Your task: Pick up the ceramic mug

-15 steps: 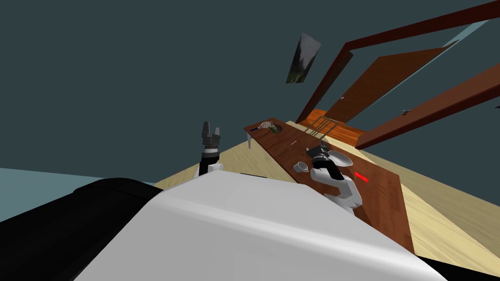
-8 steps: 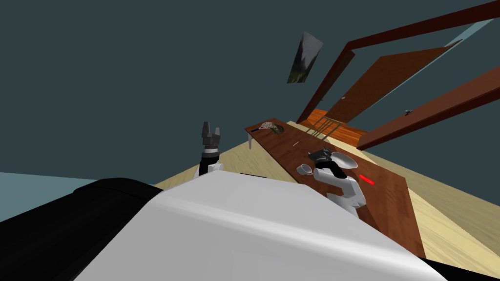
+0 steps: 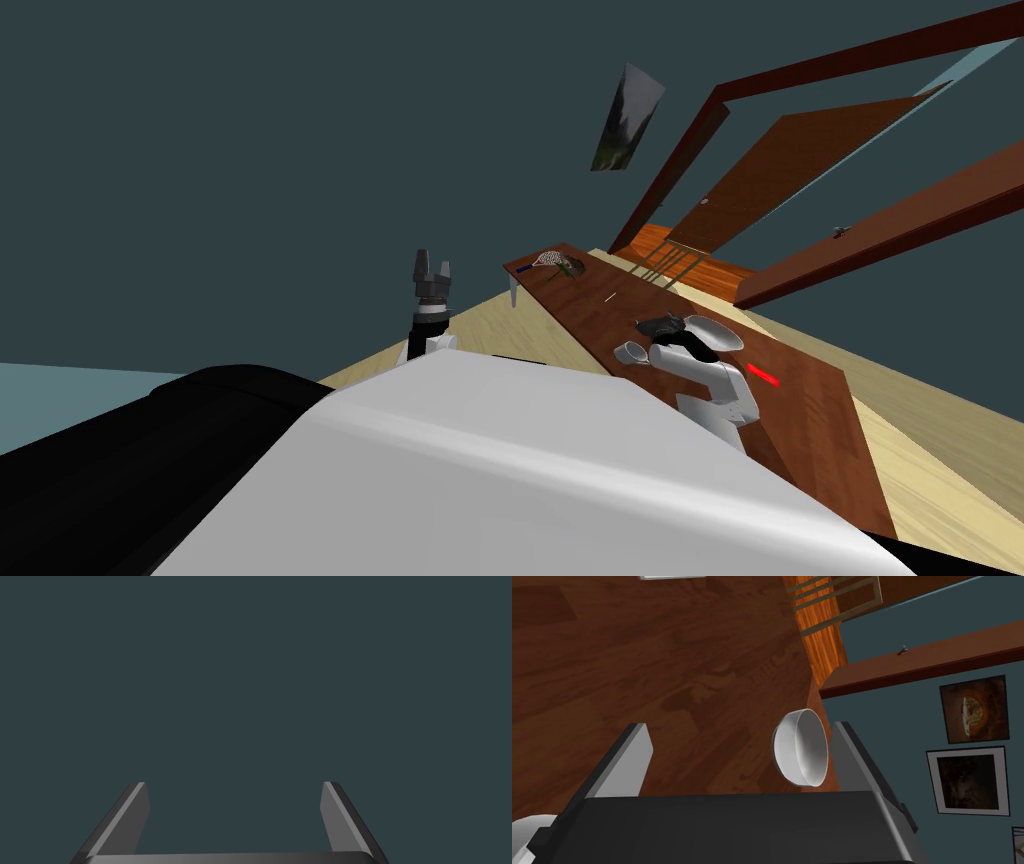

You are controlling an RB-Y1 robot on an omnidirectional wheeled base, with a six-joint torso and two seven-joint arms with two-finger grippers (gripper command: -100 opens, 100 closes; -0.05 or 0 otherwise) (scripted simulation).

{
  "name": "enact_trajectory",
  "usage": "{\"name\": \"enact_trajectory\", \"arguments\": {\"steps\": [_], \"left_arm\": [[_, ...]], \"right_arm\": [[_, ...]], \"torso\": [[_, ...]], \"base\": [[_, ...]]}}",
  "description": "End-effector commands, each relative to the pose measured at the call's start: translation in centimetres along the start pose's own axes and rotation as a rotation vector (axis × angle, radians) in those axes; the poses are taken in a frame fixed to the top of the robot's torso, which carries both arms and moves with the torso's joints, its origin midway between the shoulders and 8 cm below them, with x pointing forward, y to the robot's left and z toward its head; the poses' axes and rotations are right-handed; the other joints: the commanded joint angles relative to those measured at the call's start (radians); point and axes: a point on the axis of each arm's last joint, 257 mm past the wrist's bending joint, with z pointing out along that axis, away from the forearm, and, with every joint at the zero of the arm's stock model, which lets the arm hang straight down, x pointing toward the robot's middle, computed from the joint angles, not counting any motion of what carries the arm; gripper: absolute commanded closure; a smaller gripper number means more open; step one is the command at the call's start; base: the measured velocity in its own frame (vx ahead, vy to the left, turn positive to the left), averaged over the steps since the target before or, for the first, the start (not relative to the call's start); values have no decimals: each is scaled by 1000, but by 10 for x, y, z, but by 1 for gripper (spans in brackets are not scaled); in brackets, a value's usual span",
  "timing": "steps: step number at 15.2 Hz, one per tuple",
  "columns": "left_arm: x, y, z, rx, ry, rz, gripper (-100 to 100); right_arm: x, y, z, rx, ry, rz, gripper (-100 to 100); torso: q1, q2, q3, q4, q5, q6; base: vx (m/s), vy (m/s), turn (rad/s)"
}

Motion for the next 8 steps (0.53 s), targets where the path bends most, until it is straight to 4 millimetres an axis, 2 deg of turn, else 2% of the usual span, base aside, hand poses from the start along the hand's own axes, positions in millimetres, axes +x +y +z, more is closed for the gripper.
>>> {"name": "enact_trajectory", "arguments": {"steps": [1,3,4,7,8], "left_arm": [[0,0,0,0,0,0,0],[0,0,0,0,0,0,0],[0,0,0,0,0,0,0],[0,0,0,0,0,0,0],[0,0,0,0,0,0,0]], "right_arm": [[-19,-5,4,30,-57,59,-100],[-24,-8,3,44,-74,59,-100],[-43,-8,7,60,-126,127,-100],[-50,-15,5,83,-156,136,-100],[-69,-15,8,97,-208,206,-100]], "torso": [[0,0,0,0,0,0],[1,0,0,0,0,0],[0,0,0,0,0,0],[1,0,0,0,0,0],[0,0,0,0,0,0]], "base": [[61,58,-3],[37,39,-3],[35,40,1],[45,44,-5],[43,43,0]]}}
